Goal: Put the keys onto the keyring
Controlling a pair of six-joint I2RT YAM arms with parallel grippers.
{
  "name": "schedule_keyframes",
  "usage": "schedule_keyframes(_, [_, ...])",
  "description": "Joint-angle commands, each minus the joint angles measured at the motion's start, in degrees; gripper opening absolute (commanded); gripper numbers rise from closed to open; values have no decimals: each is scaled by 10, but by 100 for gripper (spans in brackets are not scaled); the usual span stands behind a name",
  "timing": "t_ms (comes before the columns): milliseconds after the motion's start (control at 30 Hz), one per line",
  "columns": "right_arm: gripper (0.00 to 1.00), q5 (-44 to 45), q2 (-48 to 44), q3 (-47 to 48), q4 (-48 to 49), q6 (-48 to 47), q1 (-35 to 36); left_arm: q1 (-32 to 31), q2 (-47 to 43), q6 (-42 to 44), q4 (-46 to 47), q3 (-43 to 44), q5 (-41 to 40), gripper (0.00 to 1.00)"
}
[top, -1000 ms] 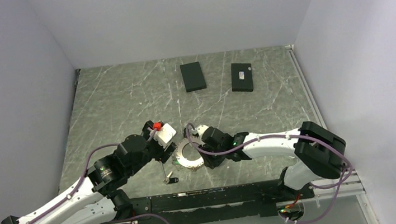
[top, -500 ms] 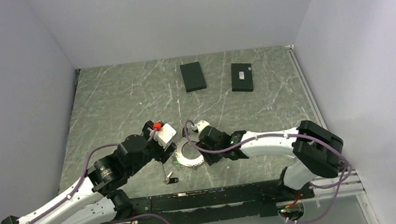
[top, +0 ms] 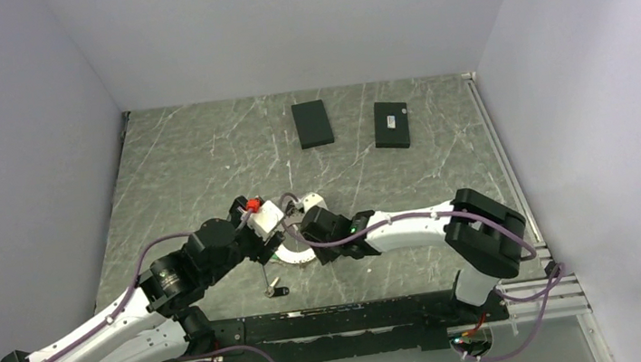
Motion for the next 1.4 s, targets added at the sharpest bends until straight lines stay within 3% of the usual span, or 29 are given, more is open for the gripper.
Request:
schedule_keyframes(0, [34,14,50,-3,-36,11,13,-3,-10,-11,9,15,-6,73])
schedule_keyframes(233, [0,28,31,16,-39,-10,13,-4,-6,-12,7,16,-8,73])
schedule_keyframes(600, [0,57,-79,50,-83,-42,9,-5,-8,-13,5,17,-8,72])
schedule_keyframes(867, [0,22,-142,68,-93,-48,-11,-5,-8,-15,5,19,-7,72])
schedule_keyframes(1000, [0,-93,-170,75,-74,-48,-47,-6,-16,-28,14,21,22,72])
schedule_keyframes(1233, [0,-365,-198,134,-93,-94,-135,-5,-50,-27,56,12,187,73])
schedule_keyframes(1367, [0,-385,-184,192,-171,-99,-160,-5,-35,-14,64,19,248,73])
